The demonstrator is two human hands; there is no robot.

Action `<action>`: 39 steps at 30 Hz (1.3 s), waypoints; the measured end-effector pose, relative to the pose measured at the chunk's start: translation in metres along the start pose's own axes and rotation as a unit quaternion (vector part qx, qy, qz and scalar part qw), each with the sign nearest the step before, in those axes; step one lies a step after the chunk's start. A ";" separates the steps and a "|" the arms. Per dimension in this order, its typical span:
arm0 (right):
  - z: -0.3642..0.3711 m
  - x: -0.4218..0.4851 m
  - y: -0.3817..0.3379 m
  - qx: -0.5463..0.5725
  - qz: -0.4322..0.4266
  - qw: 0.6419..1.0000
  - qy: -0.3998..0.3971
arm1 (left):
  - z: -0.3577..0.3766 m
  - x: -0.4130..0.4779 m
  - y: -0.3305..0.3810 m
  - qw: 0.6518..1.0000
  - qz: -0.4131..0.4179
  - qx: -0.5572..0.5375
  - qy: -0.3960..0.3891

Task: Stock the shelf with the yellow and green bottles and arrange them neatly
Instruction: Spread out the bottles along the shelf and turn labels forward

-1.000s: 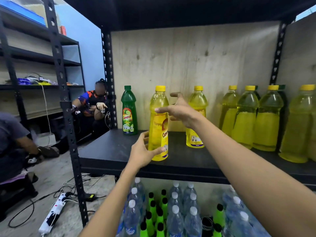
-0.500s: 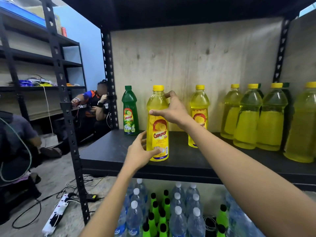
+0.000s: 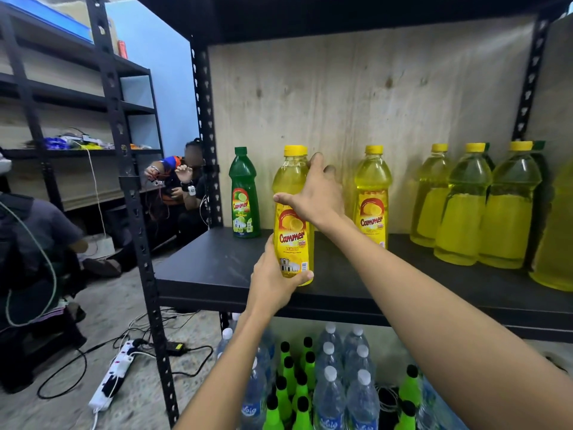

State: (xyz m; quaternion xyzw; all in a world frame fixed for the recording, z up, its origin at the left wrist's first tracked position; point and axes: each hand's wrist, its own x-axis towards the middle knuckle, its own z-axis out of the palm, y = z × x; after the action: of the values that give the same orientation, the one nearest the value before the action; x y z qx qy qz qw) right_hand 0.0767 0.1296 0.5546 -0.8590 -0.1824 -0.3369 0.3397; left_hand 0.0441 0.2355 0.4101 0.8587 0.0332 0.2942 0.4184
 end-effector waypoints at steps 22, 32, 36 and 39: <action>-0.152 -0.068 0.174 0.095 0.168 0.971 0.144 | 0.085 -0.082 0.111 0.972 0.226 -0.057 0.006; -0.220 -0.054 0.284 -0.007 0.242 0.955 0.170 | 0.256 -0.043 0.224 0.963 0.168 -0.092 -0.189; -0.228 -0.034 0.301 0.011 0.253 0.948 0.191 | 0.297 -0.033 0.241 0.963 0.115 -0.094 -0.226; -0.235 -0.018 0.315 0.038 0.295 0.937 0.182 | 0.314 -0.030 0.246 0.963 0.109 -0.086 -0.232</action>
State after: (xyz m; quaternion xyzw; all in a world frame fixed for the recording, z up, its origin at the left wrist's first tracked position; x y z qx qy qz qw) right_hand 0.1279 -0.2592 0.5242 -0.7845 0.1316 -0.3654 0.4834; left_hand 0.1406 -0.1521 0.4275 0.8624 -0.1844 0.1321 0.4525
